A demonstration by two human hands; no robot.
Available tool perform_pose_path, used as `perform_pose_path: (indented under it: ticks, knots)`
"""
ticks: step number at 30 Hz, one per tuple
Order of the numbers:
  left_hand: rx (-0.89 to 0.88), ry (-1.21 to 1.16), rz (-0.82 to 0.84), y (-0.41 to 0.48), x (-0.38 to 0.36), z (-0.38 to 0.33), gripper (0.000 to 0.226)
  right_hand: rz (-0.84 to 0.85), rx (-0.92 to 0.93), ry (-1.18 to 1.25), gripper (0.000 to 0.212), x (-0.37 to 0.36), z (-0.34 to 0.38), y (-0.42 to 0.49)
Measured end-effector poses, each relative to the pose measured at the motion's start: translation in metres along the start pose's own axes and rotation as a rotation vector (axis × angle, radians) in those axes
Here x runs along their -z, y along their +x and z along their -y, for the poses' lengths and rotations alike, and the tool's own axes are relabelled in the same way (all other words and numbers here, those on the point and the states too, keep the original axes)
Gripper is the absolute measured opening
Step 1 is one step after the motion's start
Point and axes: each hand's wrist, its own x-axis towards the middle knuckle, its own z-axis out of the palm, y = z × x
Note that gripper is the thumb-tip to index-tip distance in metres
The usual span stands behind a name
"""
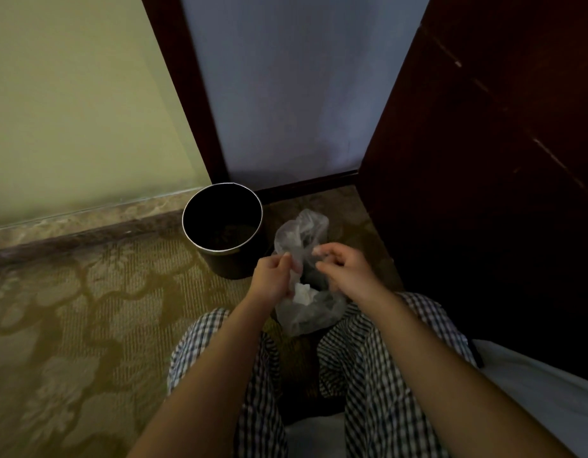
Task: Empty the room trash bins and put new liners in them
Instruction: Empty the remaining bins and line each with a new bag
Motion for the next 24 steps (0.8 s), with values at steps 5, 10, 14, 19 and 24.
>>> perform_pose_path:
  ticks: [5, 10, 14, 19, 24]
  knots:
    - [0.092, -0.099, 0.04, 0.005, -0.005, -0.002, 0.038, 0.148, 0.042, -0.057, 0.037, -0.014, 0.002, 0.005]
    - [0.21, -0.376, 0.13, 0.007, -0.001, -0.008, 0.041, 0.223, 0.033, -0.003, 0.038, -0.015, 0.005, 0.006]
    - [0.145, -0.364, 0.148, 0.009, 0.001, -0.006, 0.03, 0.285, -0.002, 0.064, 0.033, -0.012, 0.004, 0.006]
    - [0.007, -0.236, 0.056, 0.016, 0.001, 0.005, 0.036, 0.143, -0.043, 0.212, 0.032, -0.001, 0.01, 0.006]
    - [-0.348, 0.112, 0.101, 0.005, 0.008, 0.001, 0.04, -0.166, -0.181, 0.233, 0.015, 0.014, -0.001, 0.029]
